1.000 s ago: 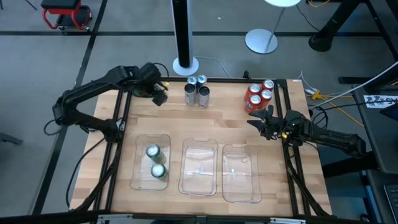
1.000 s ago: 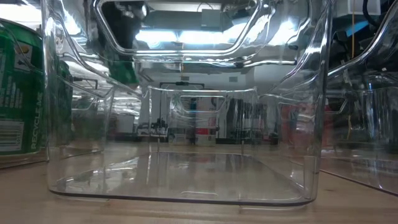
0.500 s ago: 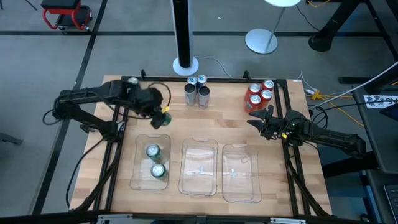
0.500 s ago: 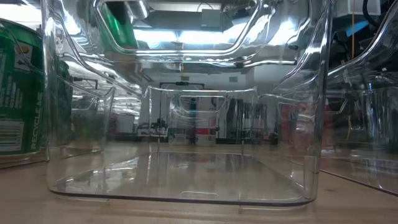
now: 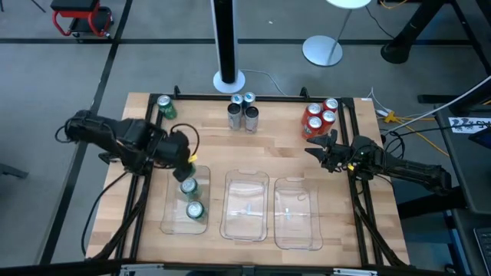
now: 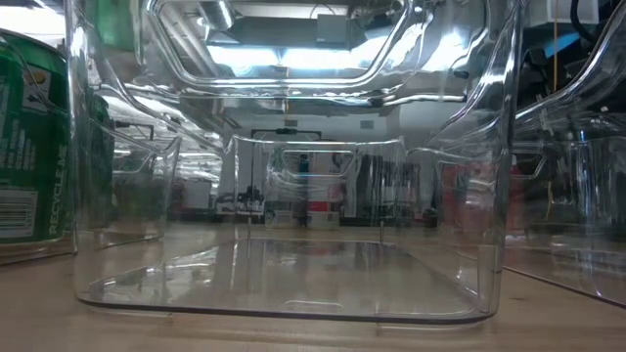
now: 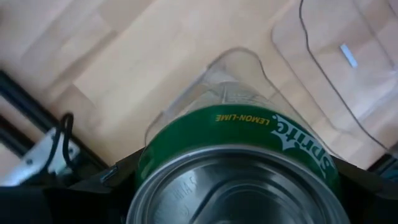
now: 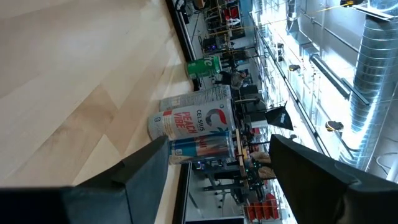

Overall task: Sort soda cans
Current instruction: Put the right green soda can into the left transparent bin

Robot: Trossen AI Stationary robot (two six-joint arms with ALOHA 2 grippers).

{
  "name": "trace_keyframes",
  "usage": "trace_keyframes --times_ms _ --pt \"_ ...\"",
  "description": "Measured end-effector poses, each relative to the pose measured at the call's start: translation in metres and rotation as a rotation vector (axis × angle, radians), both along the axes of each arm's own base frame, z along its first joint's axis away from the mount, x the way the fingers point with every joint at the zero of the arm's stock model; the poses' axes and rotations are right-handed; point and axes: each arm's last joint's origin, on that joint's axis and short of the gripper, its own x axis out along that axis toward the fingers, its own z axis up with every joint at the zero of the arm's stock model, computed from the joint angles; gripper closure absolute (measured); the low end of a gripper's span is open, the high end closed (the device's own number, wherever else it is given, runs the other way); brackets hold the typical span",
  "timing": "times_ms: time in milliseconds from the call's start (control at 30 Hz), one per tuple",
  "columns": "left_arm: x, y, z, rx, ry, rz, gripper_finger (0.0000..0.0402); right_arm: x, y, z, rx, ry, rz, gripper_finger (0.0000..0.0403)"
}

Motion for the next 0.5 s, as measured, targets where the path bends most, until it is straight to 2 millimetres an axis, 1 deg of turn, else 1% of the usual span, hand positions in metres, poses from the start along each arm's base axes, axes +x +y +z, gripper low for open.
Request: trace_keyframes --times_ms 167,300,367,500 --pt "-0.009 -0.025 0.0 -0.04 -0.013 0.01 0.0099 0.0 0.0 0.0 0.0 0.001 0.0 0.0125" --pt "-0.018 -0.043 -0.001 -0.055 -0.026 0.054 0.0099 0.0 0.0 0.0 0.001 0.003 0.0 0.0125" --pt "-0.023 -0.05 -0.006 -0.049 -0.012 0.079 0.0099 0.0 0.0 0.0 0.001 0.004 0.0 0.0125" --pt "-0.03 -0.063 -0.023 -0.047 0.014 0.121 0.0099 0.0 0.0 0.0 0.001 0.004 0.0 0.0125"
